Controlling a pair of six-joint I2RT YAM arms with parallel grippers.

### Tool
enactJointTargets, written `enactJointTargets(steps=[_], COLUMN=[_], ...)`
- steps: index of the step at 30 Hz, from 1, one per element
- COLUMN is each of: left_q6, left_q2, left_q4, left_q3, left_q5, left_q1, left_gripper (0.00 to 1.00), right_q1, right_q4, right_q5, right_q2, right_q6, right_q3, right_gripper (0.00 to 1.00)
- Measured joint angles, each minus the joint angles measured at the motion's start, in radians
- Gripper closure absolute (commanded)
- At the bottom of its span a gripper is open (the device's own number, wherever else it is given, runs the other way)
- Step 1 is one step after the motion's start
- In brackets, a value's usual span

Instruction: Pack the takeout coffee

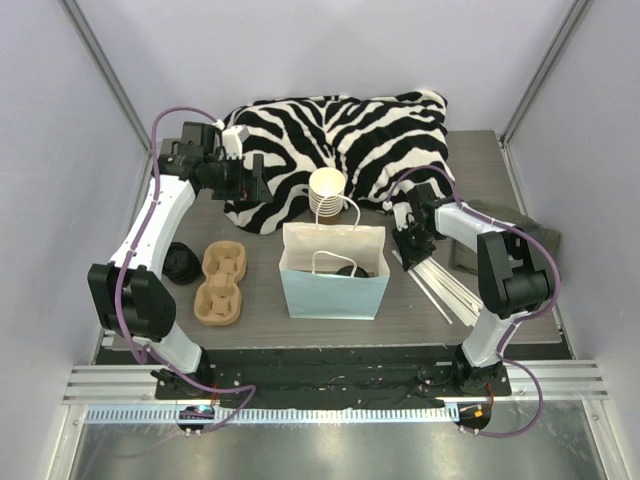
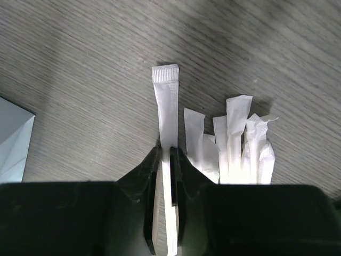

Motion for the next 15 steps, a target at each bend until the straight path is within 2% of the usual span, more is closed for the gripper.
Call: enactJointTargets(steps=[7, 10, 11, 12, 15], left_q6=[0.003, 0.002, 0.003, 0.002, 0.003], left_q2=[0.000, 0.000, 0.000, 0.000, 0.000], left_q4=[0.000, 0.000, 0.000, 0.000, 0.000], left_q3=[0.000, 0.000, 0.000, 0.000, 0.000], left_q5=[0.000, -0.001, -0.001, -0.002, -0.005], left_q1=[0.001, 0.002, 0.002, 0.002, 0.002], left_gripper=[0.00, 0.00, 0.00, 0.00, 0.00], right_q1=[0.038, 0.074, 0.087, 0.095, 0.103], right_q4=[0.007, 0.016, 0.023, 0.029, 0.036], right_q5=[0.056, 0.099, 0.111, 0.122, 0.145], right_q2=[0.000, -0.005, -0.008, -0.012, -0.024], right_q6=[0.038, 0.050, 0.053, 0.055, 0.066], right_q3=[0.000, -0.006, -0.011, -0.016, -0.025], right_gripper=[0.72, 0.82, 0.94, 0.99, 0.99])
